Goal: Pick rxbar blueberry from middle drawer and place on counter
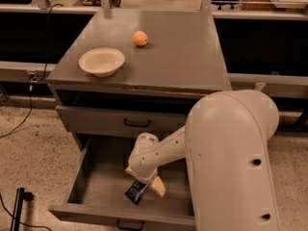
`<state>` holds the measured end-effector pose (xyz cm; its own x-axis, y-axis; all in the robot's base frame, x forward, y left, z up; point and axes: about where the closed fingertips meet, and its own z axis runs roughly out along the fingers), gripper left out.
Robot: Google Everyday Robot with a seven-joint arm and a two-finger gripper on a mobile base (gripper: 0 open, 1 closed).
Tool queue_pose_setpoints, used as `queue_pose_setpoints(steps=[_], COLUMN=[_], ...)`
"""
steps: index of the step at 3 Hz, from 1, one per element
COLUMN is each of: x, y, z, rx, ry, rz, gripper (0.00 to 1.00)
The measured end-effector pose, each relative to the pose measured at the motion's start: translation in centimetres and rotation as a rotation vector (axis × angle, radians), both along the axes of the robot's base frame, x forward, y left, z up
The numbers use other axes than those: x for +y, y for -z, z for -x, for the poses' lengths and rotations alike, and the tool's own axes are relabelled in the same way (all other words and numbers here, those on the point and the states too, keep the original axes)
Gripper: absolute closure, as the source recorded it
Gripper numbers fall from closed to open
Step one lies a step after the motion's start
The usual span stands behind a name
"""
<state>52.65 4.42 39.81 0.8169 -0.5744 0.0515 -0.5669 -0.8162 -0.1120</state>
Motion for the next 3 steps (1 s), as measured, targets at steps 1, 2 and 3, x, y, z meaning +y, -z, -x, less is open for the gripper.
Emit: queue_pose_setpoints(steps=[1,2,3], x=[0.5,0.9,1.2], y=[2.1,3.9,5.1], z=[-0.2,-0.3,-0.4], rx=[0.014,0.038,0.062], ry=[0.018,0.037,0.053], rz=[-0.021,-0.021,-0.011], gripper=[0.00,0.11,0.34])
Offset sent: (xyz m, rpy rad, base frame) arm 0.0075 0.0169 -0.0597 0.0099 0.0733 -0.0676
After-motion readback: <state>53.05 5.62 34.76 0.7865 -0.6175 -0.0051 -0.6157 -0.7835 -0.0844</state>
